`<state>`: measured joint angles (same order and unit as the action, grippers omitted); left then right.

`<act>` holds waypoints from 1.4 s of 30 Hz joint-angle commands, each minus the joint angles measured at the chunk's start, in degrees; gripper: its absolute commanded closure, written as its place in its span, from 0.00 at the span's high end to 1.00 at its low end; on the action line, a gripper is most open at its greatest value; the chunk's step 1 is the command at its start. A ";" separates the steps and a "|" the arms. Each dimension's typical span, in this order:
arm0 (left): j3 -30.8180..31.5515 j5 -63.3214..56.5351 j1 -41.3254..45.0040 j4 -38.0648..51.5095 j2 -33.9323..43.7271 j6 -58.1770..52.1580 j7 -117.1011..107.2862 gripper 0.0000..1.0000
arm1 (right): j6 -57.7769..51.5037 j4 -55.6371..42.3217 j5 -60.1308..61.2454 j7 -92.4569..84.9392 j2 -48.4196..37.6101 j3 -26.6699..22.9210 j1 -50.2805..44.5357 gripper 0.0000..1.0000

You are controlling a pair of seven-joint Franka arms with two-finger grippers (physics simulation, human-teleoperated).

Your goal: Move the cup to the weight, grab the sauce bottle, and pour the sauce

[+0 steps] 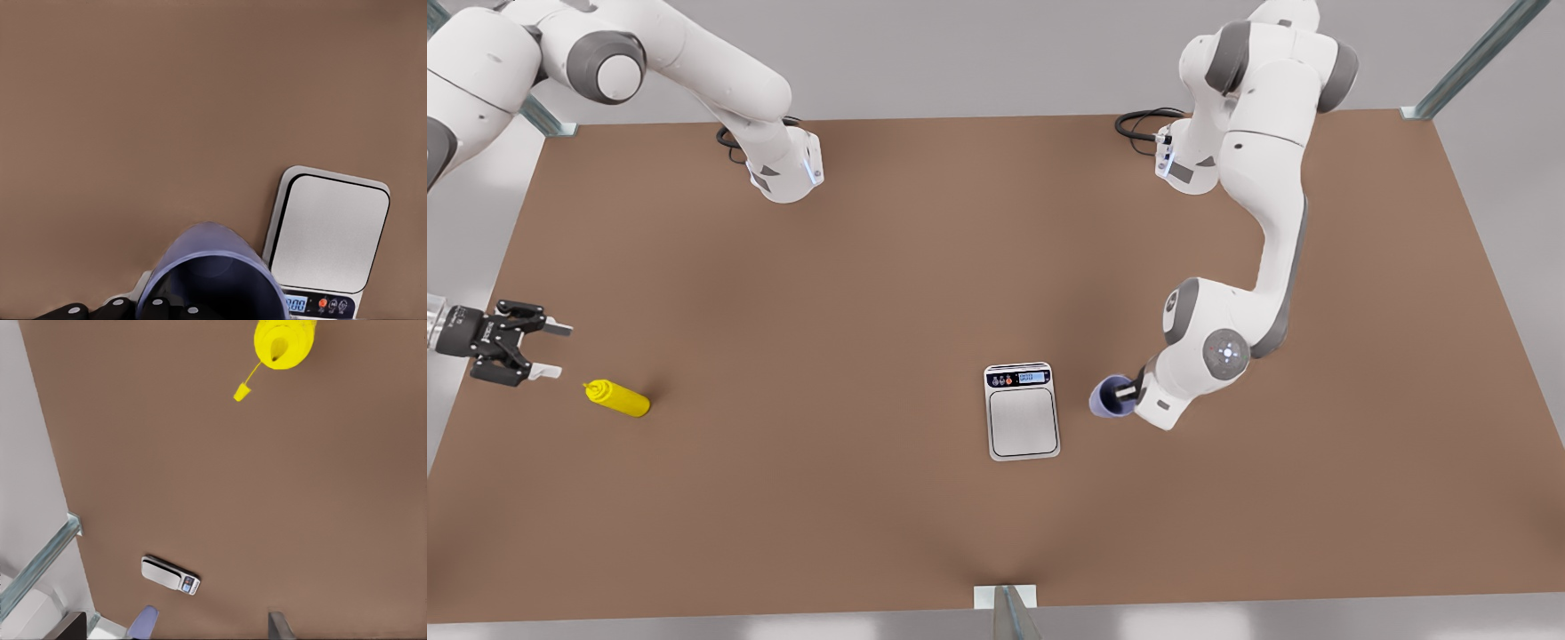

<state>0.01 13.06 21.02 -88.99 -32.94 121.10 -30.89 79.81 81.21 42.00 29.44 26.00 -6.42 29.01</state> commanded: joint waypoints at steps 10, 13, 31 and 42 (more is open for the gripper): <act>-0.27 1.79 10.18 10.59 -8.98 4.50 -16.04 0.21 | -0.09 -1.14 11.16 10.71 3.26 -0.08 7.46 1.00; -0.27 1.70 10.36 10.50 -9.95 6.08 -16.04 0.21 | -2.11 -7.65 20.04 15.91 11.78 0.00 9.48 1.00; -0.01 -0.05 9.92 10.59 -9.69 5.91 -17.89 1.00 | -18.81 -6.95 33.05 15.03 27.78 1.06 14.32 1.00; -11.87 -9.98 -0.63 12.26 18.61 -41.47 24.03 1.00 | -13.80 -9.93 36.39 9.14 37.45 -0.70 13.44 1.00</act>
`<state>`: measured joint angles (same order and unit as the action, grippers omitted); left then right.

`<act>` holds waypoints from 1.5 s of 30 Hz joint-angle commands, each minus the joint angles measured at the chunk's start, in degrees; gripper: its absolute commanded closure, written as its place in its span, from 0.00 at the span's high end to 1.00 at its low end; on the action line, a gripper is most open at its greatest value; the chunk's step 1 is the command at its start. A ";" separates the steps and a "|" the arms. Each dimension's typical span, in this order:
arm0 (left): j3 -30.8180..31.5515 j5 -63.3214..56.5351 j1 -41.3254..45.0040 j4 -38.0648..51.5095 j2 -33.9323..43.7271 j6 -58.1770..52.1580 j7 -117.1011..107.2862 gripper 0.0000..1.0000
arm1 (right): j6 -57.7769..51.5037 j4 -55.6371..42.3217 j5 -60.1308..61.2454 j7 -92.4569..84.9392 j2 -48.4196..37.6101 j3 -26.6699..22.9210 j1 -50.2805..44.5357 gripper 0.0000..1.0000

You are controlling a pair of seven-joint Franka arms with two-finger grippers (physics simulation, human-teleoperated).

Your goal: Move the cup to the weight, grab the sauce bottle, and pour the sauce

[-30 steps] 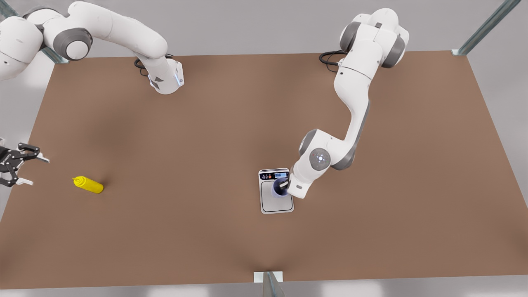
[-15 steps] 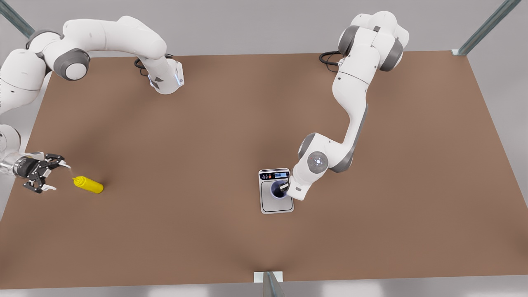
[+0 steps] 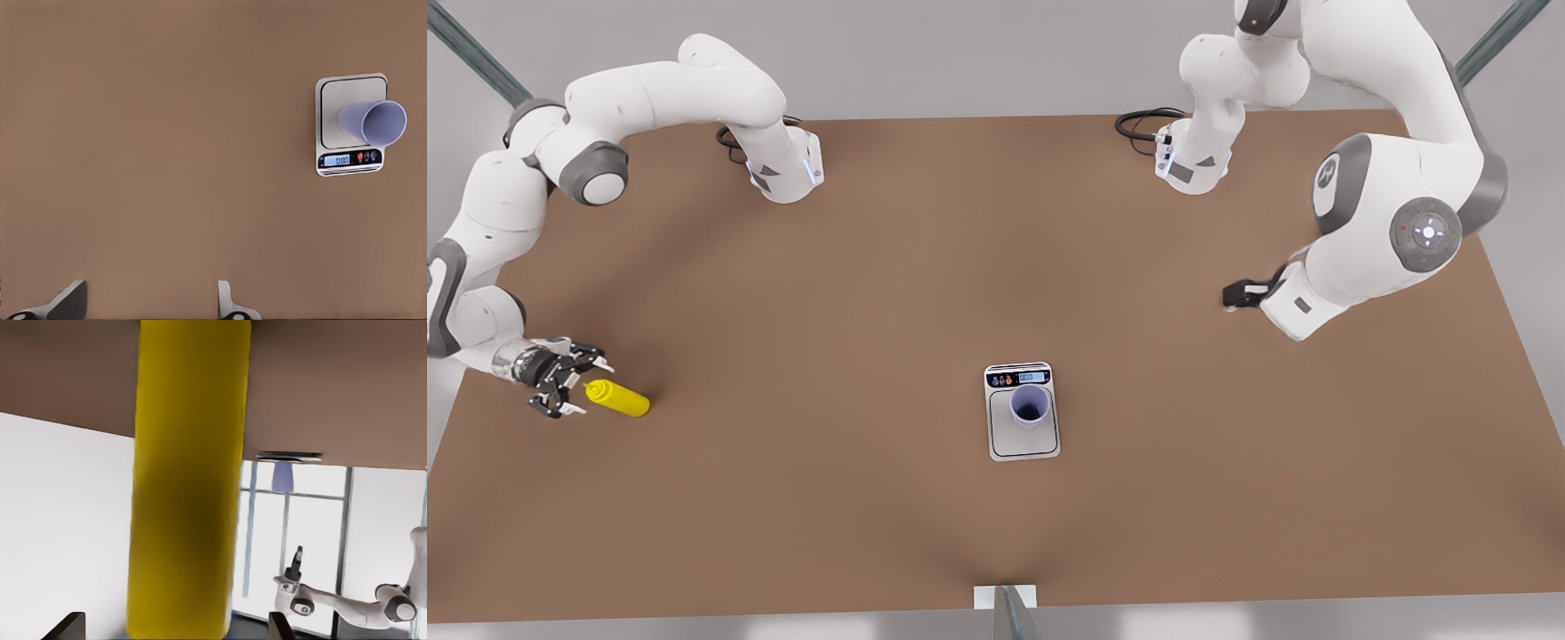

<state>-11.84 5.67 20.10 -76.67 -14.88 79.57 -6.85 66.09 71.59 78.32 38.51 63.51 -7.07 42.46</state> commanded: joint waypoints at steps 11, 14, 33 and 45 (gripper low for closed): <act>0.23 -2.42 0.38 0.47 -0.85 -2.14 -0.09 1.00 | 2.37 -0.58 -6.34 -2.12 0.56 0.13 -0.97 1.00; 0.23 -2.42 0.38 0.47 -0.59 -3.37 0.09 1.00 | 4.40 -0.58 -7.04 -3.70 0.83 0.22 -1.41 0.91; 0.41 -2.16 0.46 0.56 -0.76 -3.37 0.09 1.00 | 5.98 -3.92 -11.08 -4.41 1.09 2.77 -1.85 0.45; 0.15 -2.77 0.38 0.65 -0.59 -3.46 0.35 1.00 | 16.08 -2.25 -20.04 2.63 -17.01 3.38 -15.56 0.43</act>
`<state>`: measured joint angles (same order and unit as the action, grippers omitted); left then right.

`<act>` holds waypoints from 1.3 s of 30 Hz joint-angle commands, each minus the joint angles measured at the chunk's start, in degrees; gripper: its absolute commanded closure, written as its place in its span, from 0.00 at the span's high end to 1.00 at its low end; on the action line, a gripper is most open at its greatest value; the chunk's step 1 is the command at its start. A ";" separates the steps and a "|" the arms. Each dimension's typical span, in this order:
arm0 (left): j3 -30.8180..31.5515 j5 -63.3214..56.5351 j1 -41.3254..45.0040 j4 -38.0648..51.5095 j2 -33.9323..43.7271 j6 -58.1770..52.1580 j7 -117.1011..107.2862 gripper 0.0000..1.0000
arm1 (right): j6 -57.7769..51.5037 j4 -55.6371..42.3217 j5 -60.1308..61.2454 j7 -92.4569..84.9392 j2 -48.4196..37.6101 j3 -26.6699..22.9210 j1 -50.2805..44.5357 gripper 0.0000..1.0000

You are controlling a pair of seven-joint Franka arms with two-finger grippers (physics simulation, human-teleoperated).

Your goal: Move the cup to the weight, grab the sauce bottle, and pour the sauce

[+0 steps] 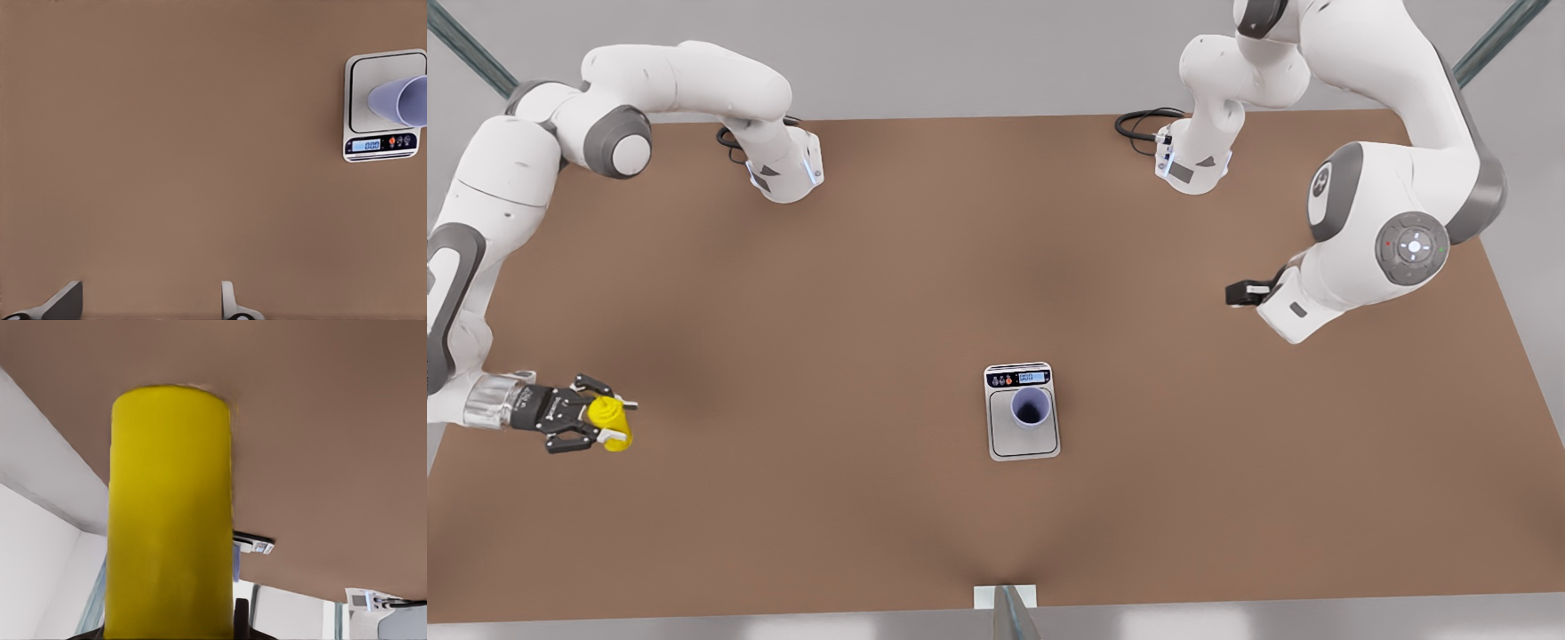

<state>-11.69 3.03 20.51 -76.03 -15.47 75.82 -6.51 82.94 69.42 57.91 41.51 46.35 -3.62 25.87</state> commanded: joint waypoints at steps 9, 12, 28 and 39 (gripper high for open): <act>-0.35 -0.57 -0.30 -0.09 0.09 -1.73 3.52 1.00 | 20.15 8.01 -15.45 17.45 -13.83 11.18 -10.05 0.42; -0.35 -0.57 -0.48 -0.09 -0.08 -1.64 4.22 1.00 | 25.07 7.66 -19.85 27.47 -13.92 17.68 -10.05 0.42; -0.44 -0.66 -0.56 -0.09 -0.26 -1.73 4.13 1.00 | 55.04 7.57 -30.75 61.84 -16.74 25.86 -33.60 0.42; -0.79 -0.66 -0.56 -0.09 -0.44 -1.73 4.13 1.00 | 75.61 4.41 -53.68 61.76 -6.37 22.25 -48.02 0.42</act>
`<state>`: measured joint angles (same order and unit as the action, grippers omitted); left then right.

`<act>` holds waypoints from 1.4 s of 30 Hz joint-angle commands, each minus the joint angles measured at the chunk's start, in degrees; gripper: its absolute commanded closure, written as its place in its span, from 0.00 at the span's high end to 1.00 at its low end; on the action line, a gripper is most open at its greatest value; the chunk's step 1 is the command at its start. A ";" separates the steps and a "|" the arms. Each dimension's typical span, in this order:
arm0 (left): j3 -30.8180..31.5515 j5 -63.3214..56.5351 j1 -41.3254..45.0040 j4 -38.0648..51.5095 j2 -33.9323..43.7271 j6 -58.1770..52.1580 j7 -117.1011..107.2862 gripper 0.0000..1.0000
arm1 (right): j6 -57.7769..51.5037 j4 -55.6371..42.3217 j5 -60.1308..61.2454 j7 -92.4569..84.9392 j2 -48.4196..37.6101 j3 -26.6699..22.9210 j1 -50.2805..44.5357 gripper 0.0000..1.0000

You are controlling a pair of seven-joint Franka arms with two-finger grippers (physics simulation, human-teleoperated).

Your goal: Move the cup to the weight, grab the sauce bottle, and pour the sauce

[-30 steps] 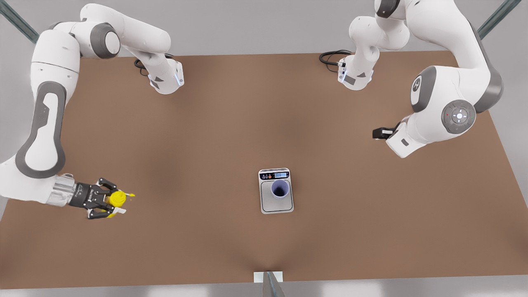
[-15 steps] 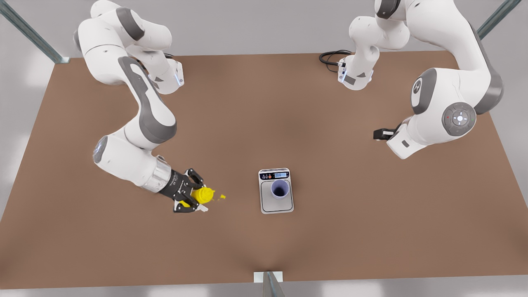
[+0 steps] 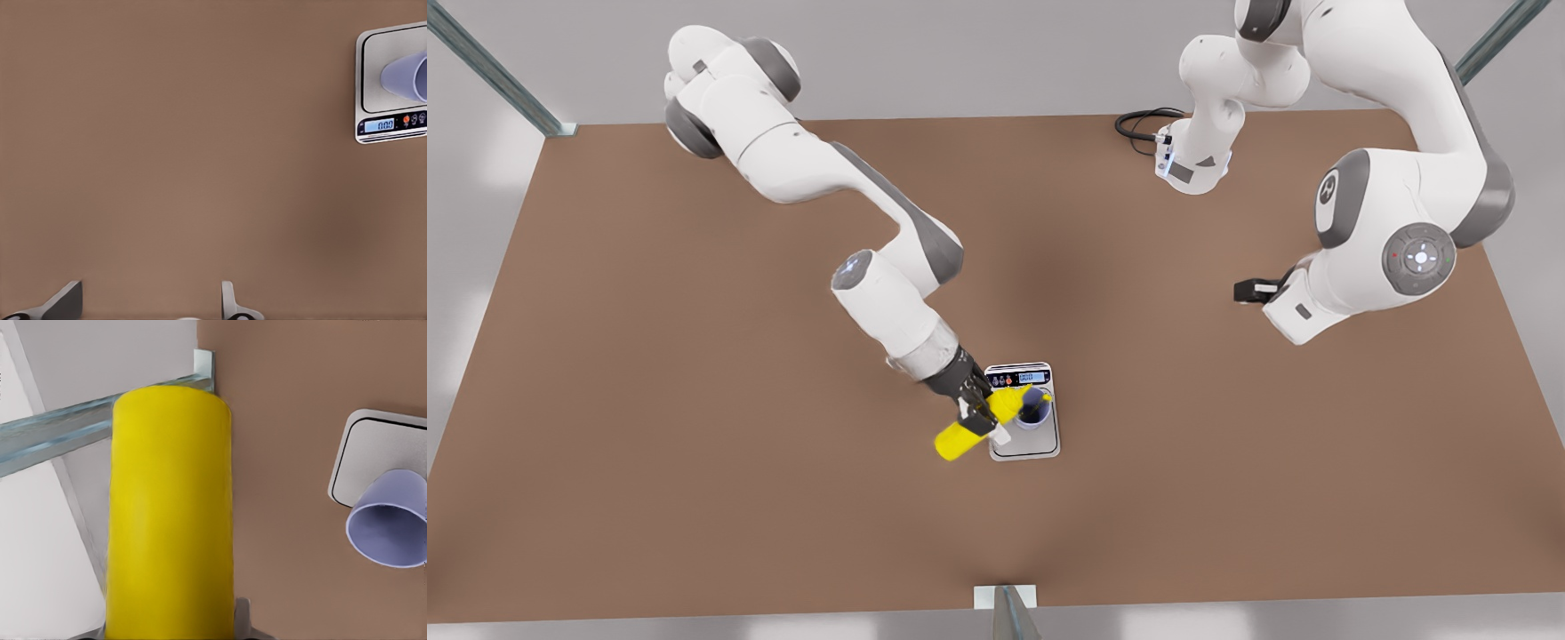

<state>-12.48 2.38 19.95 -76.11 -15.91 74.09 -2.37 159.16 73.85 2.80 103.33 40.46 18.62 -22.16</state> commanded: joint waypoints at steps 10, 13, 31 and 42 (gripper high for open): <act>0.00 0.00 0.00 0.00 -0.52 0.09 0.09 1.00 | 3.70 0.15 -25.39 -0.24 6.21 -3.05 -1.92 0.42; 0.00 0.00 0.00 0.00 -0.52 0.09 0.09 1.00 | 8.98 0.06 -26.44 -0.50 7.09 -6.31 -2.53 0.42; 0.00 0.00 0.00 0.00 -0.35 0.09 0.00 1.00 | 7.57 -4.24 -46.92 -0.24 13.59 -11.85 -7.72 0.42; 0.00 -0.18 0.00 0.00 -0.52 0.17 0.00 1.00 | 7.84 -5.39 -47.01 -0.33 15.17 -12.73 -7.72 0.42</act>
<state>-12.48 2.25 19.95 -76.11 -16.44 74.24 -2.37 167.32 68.43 -44.22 103.08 55.64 5.87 -29.89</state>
